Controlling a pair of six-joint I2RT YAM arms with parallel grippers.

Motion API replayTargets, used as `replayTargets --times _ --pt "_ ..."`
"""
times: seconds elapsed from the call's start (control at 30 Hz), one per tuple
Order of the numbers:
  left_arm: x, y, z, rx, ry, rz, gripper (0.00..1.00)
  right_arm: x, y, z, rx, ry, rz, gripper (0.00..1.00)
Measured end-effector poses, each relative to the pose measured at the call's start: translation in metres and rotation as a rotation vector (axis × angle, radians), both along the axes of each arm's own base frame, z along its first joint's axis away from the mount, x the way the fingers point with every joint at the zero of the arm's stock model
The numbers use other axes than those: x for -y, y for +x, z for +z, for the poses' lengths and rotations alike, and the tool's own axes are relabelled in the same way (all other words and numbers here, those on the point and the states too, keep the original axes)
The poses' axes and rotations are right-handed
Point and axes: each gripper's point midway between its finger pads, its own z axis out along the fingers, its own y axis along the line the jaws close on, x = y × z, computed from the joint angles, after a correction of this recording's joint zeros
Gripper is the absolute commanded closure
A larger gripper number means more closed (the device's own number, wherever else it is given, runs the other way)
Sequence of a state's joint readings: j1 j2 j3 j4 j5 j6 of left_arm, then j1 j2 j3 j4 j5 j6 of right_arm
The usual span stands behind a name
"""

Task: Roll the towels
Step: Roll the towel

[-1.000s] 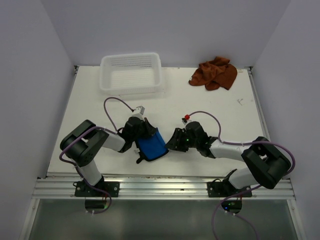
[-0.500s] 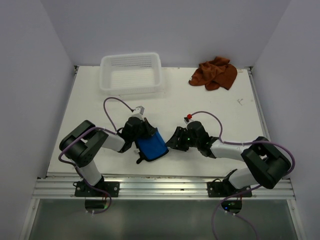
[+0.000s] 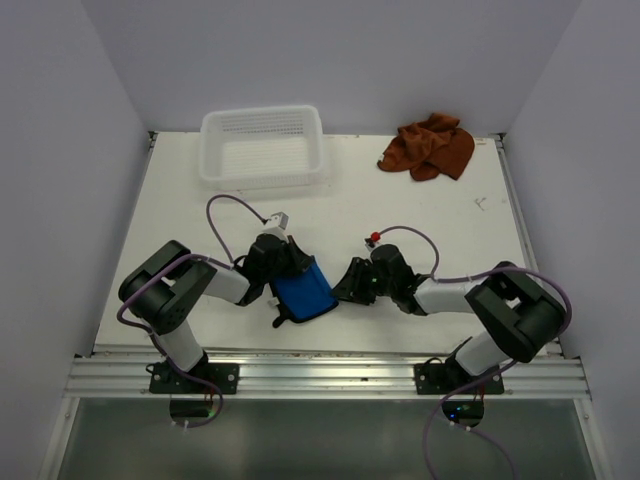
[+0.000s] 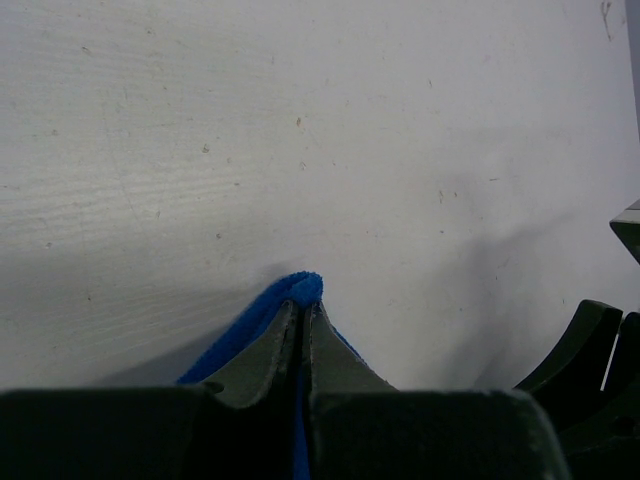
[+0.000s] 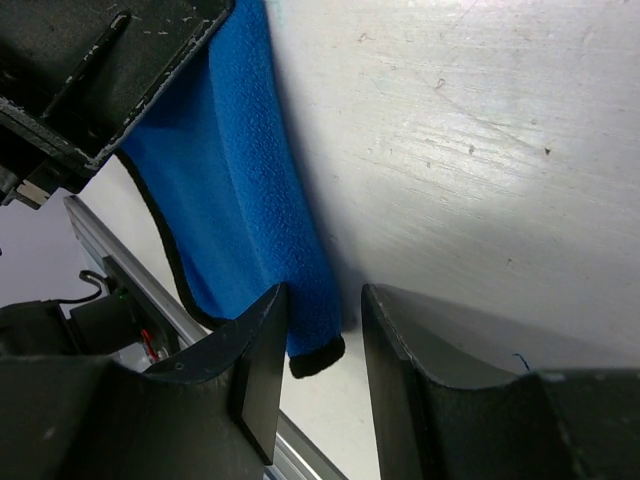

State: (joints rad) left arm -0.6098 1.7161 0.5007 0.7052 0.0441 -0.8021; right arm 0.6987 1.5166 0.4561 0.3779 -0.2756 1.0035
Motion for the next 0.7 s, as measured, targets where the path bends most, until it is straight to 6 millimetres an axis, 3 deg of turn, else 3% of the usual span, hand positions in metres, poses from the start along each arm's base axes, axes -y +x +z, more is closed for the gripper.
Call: replayTargets --times 0.7 --pt "-0.004 -0.003 0.000 -0.001 -0.006 0.013 1.00 -0.012 -0.012 -0.005 0.065 -0.028 0.093 0.67"
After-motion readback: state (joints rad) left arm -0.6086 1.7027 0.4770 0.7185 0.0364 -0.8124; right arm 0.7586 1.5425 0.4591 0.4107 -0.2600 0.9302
